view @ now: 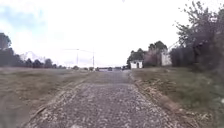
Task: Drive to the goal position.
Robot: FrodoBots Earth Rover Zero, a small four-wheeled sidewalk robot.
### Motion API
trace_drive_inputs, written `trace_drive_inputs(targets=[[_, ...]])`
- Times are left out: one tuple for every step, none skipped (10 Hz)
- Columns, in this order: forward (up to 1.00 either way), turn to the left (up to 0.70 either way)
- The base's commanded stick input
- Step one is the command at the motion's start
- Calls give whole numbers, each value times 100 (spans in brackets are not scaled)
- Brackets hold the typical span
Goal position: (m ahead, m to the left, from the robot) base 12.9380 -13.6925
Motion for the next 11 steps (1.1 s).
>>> trace_drive_inputs(targets=[[60, 1], [60, 1], [60, 1], [60, 1], [60, 1], [60, 1], [60, 1], [60, 1], [60, 1], [60, 1], [60, 1]])
